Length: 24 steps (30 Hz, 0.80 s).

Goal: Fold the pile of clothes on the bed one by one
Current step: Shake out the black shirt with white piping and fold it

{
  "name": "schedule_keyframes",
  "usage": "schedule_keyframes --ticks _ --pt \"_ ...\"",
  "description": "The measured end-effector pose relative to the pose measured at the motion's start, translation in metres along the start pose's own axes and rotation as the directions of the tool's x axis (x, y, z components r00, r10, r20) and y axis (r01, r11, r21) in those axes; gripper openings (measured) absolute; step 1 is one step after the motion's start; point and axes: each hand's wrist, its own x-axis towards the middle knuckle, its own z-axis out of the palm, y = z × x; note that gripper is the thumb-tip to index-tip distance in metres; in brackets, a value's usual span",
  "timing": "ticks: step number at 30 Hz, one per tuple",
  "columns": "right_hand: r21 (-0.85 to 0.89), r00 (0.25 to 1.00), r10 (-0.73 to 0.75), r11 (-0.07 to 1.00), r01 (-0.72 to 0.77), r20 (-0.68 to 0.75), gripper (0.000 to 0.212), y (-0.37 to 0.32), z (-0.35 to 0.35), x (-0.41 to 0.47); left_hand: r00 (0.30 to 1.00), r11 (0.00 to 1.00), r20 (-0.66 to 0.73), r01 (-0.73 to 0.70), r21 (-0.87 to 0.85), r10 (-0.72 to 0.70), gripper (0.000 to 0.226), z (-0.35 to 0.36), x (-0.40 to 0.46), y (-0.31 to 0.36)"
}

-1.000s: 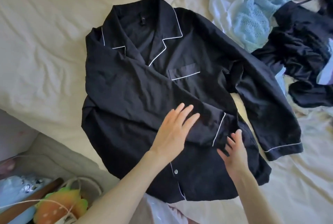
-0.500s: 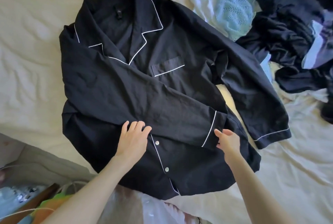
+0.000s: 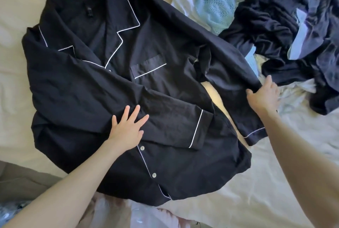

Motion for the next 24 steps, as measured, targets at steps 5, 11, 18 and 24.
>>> schedule_keyframes --ticks 5,11,18,24 --pt "0.095 0.994 -0.088 0.991 0.094 -0.062 0.023 0.001 -0.023 -0.008 0.993 0.992 0.113 -0.006 -0.124 0.020 0.056 -0.009 0.005 -0.008" --pt "0.262 0.940 -0.300 0.905 0.335 -0.164 0.029 -0.044 -0.058 -0.086 0.994 0.763 -0.042 0.048 -0.645 -0.099 0.032 -0.026 -0.003 0.006" --pt "0.582 0.359 -0.831 0.554 0.595 0.424 0.019 -0.112 -0.034 -0.215 0.980 -0.304 0.171 0.196 -0.932 0.106 0.057 -0.056 -0.034 0.022" --pt "0.671 0.649 -0.646 0.690 0.272 0.401 0.020 -0.104 0.005 -0.204 0.960 -0.040 -0.054 -0.067 -0.997 -0.275 0.008 -0.053 -0.049 -0.006"
